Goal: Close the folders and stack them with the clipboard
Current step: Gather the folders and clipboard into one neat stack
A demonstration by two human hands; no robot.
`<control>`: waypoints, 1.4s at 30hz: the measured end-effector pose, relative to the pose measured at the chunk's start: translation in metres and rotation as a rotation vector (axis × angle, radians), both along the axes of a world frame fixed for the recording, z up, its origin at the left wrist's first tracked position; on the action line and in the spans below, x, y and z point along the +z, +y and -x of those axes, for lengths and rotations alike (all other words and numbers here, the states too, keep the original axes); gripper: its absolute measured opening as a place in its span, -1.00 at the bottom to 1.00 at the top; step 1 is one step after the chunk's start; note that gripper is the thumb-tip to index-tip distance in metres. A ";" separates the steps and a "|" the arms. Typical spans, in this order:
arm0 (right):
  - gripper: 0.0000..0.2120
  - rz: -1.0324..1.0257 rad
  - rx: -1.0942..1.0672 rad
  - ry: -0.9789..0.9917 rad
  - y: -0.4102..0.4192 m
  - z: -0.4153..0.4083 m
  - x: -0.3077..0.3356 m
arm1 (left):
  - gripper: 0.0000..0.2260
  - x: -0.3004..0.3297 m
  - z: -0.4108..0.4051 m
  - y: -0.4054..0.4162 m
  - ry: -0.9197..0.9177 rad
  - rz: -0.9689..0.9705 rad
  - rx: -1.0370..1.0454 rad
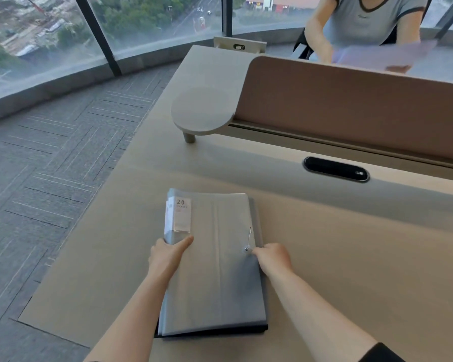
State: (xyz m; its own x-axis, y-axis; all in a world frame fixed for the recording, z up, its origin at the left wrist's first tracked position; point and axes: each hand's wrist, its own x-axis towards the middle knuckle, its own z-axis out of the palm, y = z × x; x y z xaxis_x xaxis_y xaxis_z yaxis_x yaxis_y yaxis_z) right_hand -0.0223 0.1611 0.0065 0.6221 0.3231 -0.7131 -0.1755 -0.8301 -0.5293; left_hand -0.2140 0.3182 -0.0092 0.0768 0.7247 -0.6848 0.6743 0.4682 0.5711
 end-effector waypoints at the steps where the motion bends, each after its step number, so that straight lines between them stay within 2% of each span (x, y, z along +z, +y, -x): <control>1: -0.58 -0.001 -0.010 0.011 0.002 0.000 -0.001 | -0.15 0.004 0.000 0.000 -0.011 0.008 0.011; 5: -0.61 0.013 -0.049 0.052 0.006 -0.002 -0.004 | -0.26 0.013 -0.001 0.004 -0.078 0.070 0.034; 9: -0.83 0.014 -0.155 0.097 0.007 -0.001 -0.009 | -0.36 0.013 0.001 0.008 -0.156 0.145 0.078; 11: -0.87 0.001 -0.181 0.111 0.007 -0.001 -0.011 | -0.39 0.013 0.001 0.011 -0.192 0.191 0.079; 14: -0.74 -0.033 -0.190 0.111 0.008 -0.002 -0.013 | -0.49 0.015 0.000 0.015 -0.227 0.220 0.067; 17: -0.63 -0.025 -0.177 0.085 0.009 0.000 -0.013 | -0.45 0.012 0.002 0.023 -0.243 0.242 0.054; 20: -0.57 -0.025 -0.156 0.065 0.008 0.001 -0.018 | -0.44 0.007 0.004 0.028 -0.247 0.253 0.050; 26: -0.52 -0.094 -0.211 0.056 0.004 0.009 -0.027 | -0.58 0.007 0.000 0.024 -0.297 0.244 0.000; 31: -0.78 -0.195 -0.292 0.084 -0.005 0.010 -0.027 | -0.51 0.011 -0.003 0.023 -0.306 0.252 -0.033; 37: -0.84 -0.286 -0.317 0.043 -0.029 -0.012 -0.017 | -0.48 0.021 -0.030 0.001 -0.332 0.232 -0.093; 40: -0.87 -0.315 -0.366 0.027 -0.053 -0.035 -0.010 | -0.36 0.029 -0.058 -0.015 -0.369 0.242 -0.145; 42: -0.92 -0.334 -0.406 0.005 -0.072 -0.053 0.001 | -0.41 0.036 -0.083 -0.030 -0.382 0.261 -0.191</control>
State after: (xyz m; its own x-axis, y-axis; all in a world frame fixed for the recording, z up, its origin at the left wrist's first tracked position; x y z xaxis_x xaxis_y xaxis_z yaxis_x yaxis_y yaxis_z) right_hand 0.0307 0.0892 0.0076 0.7416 0.2666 -0.6156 -0.4511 -0.4811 -0.7517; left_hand -0.1314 0.2878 0.0268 0.4721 0.4818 -0.7383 0.5273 0.5168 0.6744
